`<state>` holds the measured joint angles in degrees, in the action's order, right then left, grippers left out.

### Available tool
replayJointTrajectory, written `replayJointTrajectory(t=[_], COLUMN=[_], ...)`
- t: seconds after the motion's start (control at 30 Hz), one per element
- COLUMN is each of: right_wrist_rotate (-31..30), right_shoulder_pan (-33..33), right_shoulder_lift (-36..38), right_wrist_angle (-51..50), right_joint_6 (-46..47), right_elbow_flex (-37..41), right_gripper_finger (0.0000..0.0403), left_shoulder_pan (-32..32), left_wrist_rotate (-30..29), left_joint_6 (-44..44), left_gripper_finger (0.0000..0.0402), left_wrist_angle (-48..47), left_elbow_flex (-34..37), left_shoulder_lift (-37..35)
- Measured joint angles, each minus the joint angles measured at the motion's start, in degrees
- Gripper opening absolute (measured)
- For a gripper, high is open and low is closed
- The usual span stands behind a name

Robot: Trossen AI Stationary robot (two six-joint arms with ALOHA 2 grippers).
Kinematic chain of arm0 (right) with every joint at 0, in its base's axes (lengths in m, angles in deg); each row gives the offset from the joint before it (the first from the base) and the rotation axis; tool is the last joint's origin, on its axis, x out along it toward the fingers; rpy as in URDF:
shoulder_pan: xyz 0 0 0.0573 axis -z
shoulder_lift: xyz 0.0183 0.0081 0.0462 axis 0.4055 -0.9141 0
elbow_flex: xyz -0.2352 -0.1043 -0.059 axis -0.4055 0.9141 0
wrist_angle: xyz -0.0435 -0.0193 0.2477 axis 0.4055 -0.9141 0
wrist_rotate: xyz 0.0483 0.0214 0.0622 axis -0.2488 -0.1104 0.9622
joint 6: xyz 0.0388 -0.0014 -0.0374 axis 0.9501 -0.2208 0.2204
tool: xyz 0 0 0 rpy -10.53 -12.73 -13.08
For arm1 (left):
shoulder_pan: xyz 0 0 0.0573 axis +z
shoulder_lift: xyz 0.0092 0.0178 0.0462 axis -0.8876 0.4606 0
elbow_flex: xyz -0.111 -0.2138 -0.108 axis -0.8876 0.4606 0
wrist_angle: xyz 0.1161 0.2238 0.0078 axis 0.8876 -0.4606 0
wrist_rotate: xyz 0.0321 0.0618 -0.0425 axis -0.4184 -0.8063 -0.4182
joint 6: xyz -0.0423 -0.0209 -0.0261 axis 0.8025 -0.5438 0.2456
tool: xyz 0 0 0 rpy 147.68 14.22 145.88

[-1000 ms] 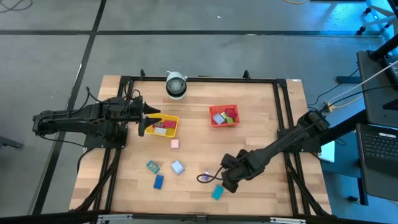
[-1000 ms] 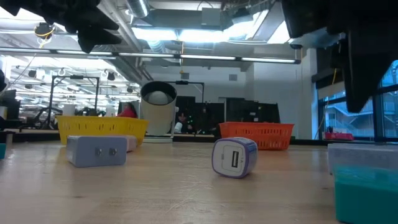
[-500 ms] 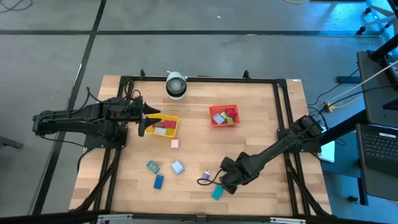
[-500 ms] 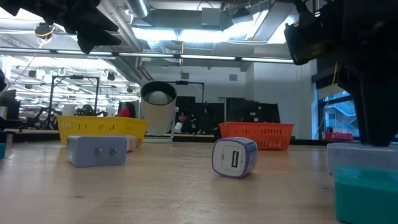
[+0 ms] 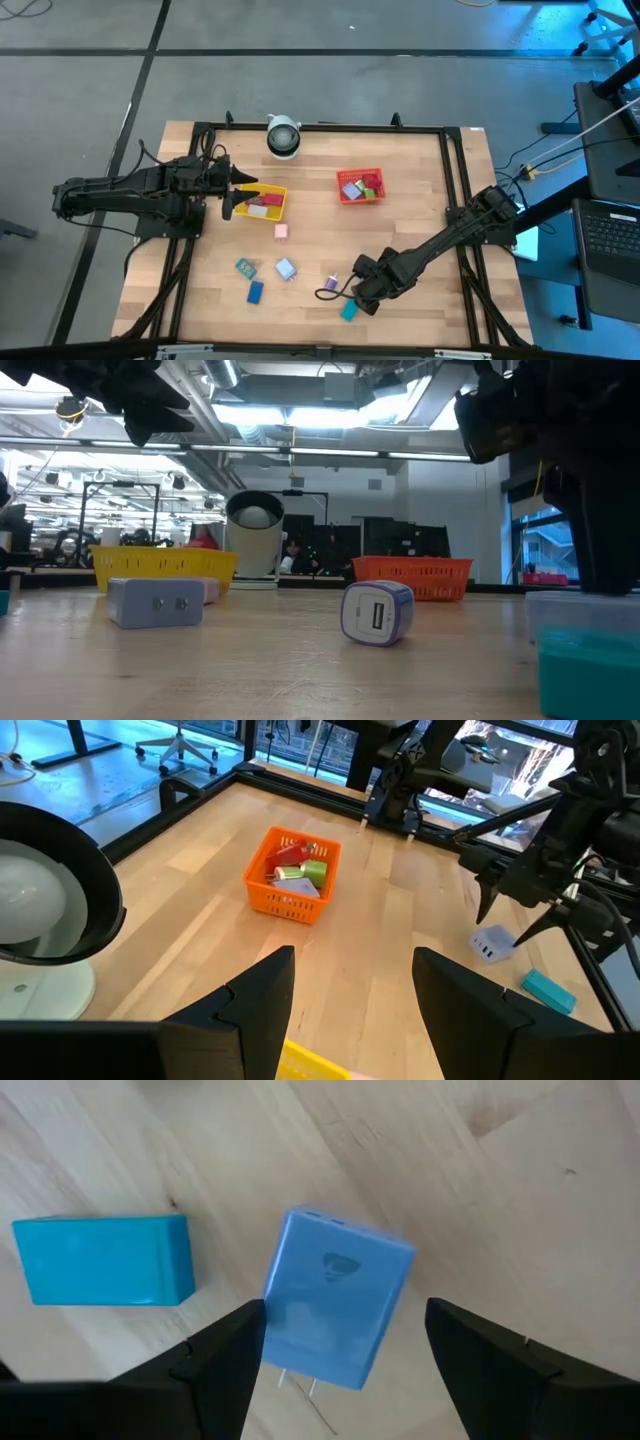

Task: Pick & Place Office items
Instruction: Put the bottom light blue charger adapter into the orange bin

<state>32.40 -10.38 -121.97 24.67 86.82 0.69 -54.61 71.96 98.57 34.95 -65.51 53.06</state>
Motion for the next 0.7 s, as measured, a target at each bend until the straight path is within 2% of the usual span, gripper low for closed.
replayJointTrajectory(t=[0.23, 0.5, 0.7], right_wrist_rotate=[0.19, 2.26, 2.49], right_shoulder_pan=[-0.10, -0.20, 0.00], right_shoulder_lift=[0.00, 0.00, 0.00], right_wrist_angle=[0.74, 1.05, 3.15], right_joint_6=[-0.06, -1.23, 2.25], right_elbow_flex=[0.00, 0.01, 0.02], right_gripper_finger=[0.0280, 0.0311, 0.0320], left_shoulder_pan=[0.02, 0.00, 0.02], left_wrist_rotate=[0.06, 2.47, 2.47], left_joint_6=[0.00, 0.02, 0.02], left_gripper_finger=[0.0200, 0.0200, 0.0200], left_wrist_angle=[-0.02, -0.06, -1.21], left_elbow_flex=[0.00, 0.00, 0.00], left_shoulder_lift=[0.00, 0.00, -0.02])
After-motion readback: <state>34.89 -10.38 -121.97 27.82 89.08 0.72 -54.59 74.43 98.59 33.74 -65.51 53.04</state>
